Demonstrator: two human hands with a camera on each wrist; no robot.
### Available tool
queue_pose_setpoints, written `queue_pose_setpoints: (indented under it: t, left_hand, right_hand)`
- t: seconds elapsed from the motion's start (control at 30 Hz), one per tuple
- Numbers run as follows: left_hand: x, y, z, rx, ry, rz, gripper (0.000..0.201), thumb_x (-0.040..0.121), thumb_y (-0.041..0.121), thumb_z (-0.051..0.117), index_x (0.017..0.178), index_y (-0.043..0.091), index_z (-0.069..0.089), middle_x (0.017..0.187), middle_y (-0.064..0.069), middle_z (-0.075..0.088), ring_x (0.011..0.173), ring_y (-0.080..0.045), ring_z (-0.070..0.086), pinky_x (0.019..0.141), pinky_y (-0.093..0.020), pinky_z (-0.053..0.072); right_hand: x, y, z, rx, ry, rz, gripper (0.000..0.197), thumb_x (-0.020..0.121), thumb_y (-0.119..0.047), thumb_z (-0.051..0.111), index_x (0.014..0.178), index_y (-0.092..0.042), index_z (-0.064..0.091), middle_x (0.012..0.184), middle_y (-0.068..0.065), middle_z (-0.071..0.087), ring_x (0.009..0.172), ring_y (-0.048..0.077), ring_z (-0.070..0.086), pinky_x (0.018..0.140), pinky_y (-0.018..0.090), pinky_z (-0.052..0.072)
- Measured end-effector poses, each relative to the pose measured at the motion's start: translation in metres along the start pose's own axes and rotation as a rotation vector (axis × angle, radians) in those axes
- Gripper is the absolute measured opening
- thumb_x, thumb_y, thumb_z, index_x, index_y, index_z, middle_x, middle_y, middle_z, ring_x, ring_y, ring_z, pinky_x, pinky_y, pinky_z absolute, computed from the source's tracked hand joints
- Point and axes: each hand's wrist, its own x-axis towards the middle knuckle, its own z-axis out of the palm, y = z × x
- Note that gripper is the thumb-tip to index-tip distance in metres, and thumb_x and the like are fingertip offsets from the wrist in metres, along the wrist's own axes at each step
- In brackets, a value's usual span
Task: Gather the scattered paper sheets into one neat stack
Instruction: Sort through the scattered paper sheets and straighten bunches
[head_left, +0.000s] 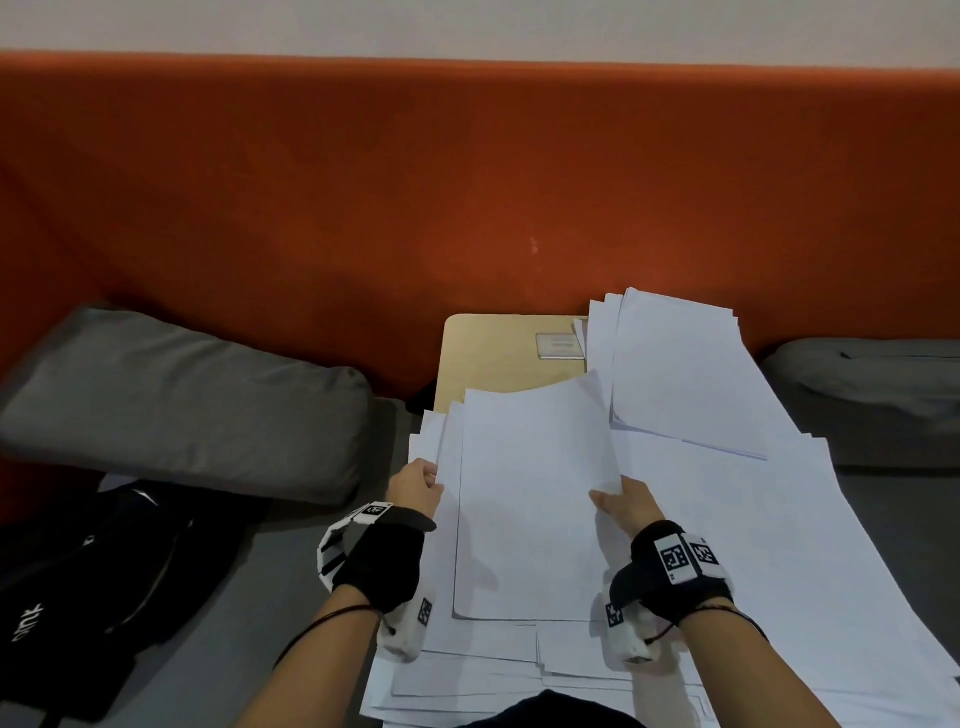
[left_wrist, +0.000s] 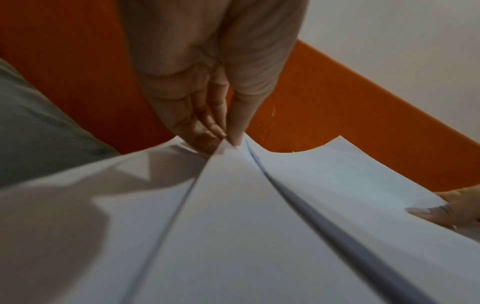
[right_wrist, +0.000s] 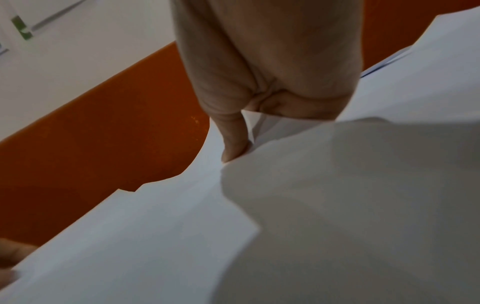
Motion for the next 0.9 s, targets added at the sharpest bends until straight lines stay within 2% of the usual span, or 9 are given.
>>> queue_pose_setpoints:
  t: [0.1, 0.27, 0.37, 0.5, 0.57, 0.63, 0.73, 0.83, 0.9]
  left_hand:
    - [-0.005, 0.002, -0.001, 0.032, 0.033, 0.068, 0.027, 0.090, 0.001, 0.054, 0.116, -0.001, 0.059, 0.117, -0.015, 0.062, 0.106, -0.026, 0.060, 0.090, -0.027, 0.046]
    - [-0.013, 0.006, -0.002, 0.132, 0.039, 0.138, 0.027, 0.092, 0.001, 0.048, 0.118, -0.001, 0.058, 0.120, -0.017, 0.058, 0.104, -0.028, 0.060, 0.084, -0.030, 0.049]
    - [-0.014, 0.005, -0.001, 0.149, 0.034, 0.128, 0.029, 0.092, 0.003, 0.050, 0.120, 0.001, 0.058, 0.122, -0.016, 0.058, 0.106, -0.028, 0.060, 0.086, -0.031, 0.049]
    - [-0.020, 0.006, -0.002, 0.142, 0.005, 0.081, 0.019, 0.091, 0.007, 0.054, 0.107, -0.001, 0.062, 0.112, -0.016, 0.061, 0.101, -0.030, 0.061, 0.085, -0.033, 0.049]
    - [-0.022, 0.007, -0.002, 0.144, -0.003, 0.084, 0.015, 0.090, 0.009, 0.056, 0.080, 0.002, 0.063, 0.085, -0.010, 0.061, 0.086, -0.025, 0.059, 0.079, -0.032, 0.049]
    - [-0.024, 0.006, 0.001, 0.146, 0.000, 0.091, 0.043, 0.089, 0.011, 0.057, 0.051, 0.010, 0.037, 0.058, -0.002, 0.038, 0.061, -0.017, 0.044, 0.060, -0.026, 0.040]
    - [-0.023, 0.005, 0.005, 0.090, -0.077, 0.071, 0.049, 0.091, 0.010, 0.054, 0.053, 0.015, 0.024, 0.058, 0.000, 0.027, 0.064, -0.020, 0.037, 0.064, -0.022, 0.029]
    - [-0.019, -0.001, 0.001, 0.006, -0.078, 0.074, 0.043, 0.091, 0.009, 0.055, 0.054, 0.015, 0.034, 0.068, -0.013, 0.042, 0.074, -0.023, 0.041, 0.069, -0.023, 0.031]
    - [-0.019, -0.002, -0.009, -0.128, 0.049, 0.072, 0.026, 0.090, 0.003, 0.055, 0.065, -0.003, 0.057, 0.076, -0.027, 0.053, 0.070, -0.030, 0.043, 0.065, -0.020, 0.031]
  right_hand:
    - [0.000, 0.000, 0.000, -0.002, -0.004, -0.002, 0.032, 0.090, -0.011, 0.057, 0.117, 0.005, 0.056, 0.111, 0.020, 0.062, 0.096, 0.027, 0.055, 0.086, 0.033, 0.042]
    - [-0.003, 0.001, 0.000, 0.005, 0.004, -0.015, 0.031, 0.090, -0.011, 0.057, 0.116, 0.005, 0.057, 0.116, 0.022, 0.061, 0.107, 0.033, 0.058, 0.090, 0.035, 0.043]
    - [-0.004, 0.001, 0.000, 0.003, 0.008, -0.023, 0.030, 0.090, -0.011, 0.056, 0.115, 0.005, 0.058, 0.115, 0.022, 0.062, 0.101, 0.031, 0.058, 0.087, 0.033, 0.042]
    - [-0.004, 0.003, 0.000, -0.004, 0.005, -0.032, 0.030, 0.090, -0.011, 0.056, 0.114, 0.006, 0.058, 0.114, 0.023, 0.062, 0.090, 0.025, 0.053, 0.082, 0.031, 0.040]
    - [-0.005, 0.004, 0.000, -0.003, 0.006, -0.034, 0.030, 0.090, -0.011, 0.056, 0.115, 0.006, 0.057, 0.110, 0.020, 0.062, 0.092, 0.026, 0.053, 0.081, 0.030, 0.040]
    - [-0.005, 0.003, 0.000, -0.001, 0.006, -0.033, 0.031, 0.090, -0.011, 0.056, 0.116, 0.006, 0.057, 0.111, 0.021, 0.062, 0.095, 0.028, 0.055, 0.081, 0.030, 0.040]
    - [-0.007, 0.002, 0.000, 0.012, 0.007, -0.035, 0.031, 0.090, -0.011, 0.056, 0.116, 0.006, 0.057, 0.117, 0.023, 0.061, 0.097, 0.030, 0.056, 0.081, 0.030, 0.039]
    - [-0.008, 0.002, -0.002, 0.037, 0.004, -0.028, 0.032, 0.091, -0.011, 0.056, 0.117, 0.006, 0.056, 0.118, 0.023, 0.060, 0.110, 0.035, 0.056, 0.084, 0.032, 0.041]
    - [-0.008, 0.002, -0.004, 0.070, 0.010, -0.016, 0.032, 0.090, -0.012, 0.057, 0.117, 0.006, 0.056, 0.119, 0.022, 0.060, 0.111, 0.034, 0.056, 0.089, 0.034, 0.042]
